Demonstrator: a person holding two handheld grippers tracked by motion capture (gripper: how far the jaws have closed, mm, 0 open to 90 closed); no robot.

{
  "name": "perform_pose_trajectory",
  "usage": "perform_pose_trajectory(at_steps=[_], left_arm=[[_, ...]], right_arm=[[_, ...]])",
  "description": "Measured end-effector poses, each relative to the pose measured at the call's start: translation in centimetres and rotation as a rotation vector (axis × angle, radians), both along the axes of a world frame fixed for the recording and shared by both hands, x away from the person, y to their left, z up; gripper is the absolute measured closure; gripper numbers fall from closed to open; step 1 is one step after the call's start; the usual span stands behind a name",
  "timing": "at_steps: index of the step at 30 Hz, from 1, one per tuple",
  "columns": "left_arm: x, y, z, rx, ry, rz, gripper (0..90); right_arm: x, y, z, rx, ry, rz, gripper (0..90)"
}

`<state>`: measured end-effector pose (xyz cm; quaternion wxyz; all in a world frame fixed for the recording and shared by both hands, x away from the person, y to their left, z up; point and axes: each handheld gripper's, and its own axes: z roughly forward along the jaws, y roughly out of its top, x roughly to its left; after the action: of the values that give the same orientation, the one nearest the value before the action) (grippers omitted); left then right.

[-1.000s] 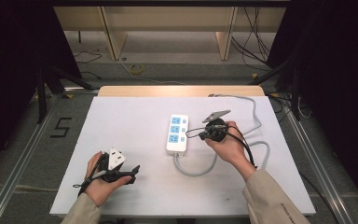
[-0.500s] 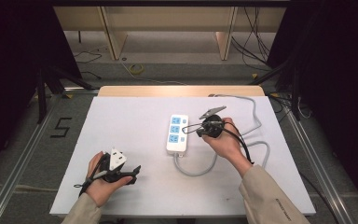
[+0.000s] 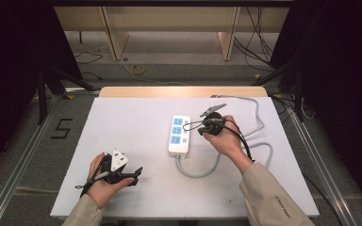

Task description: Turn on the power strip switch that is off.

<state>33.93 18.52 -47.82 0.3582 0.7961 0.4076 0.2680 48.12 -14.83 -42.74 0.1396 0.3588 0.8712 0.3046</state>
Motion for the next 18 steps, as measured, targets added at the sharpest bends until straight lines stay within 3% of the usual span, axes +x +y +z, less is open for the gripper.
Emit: perform_pose_trajectory(at_steps=[18], left_arm=[[0.1,-0.1,0.0,-0.002,-0.003,-0.003,15.8]], right_arm=[[1.2,0.2,-0.2,-0.014,0.006,-0.029,90.0]])
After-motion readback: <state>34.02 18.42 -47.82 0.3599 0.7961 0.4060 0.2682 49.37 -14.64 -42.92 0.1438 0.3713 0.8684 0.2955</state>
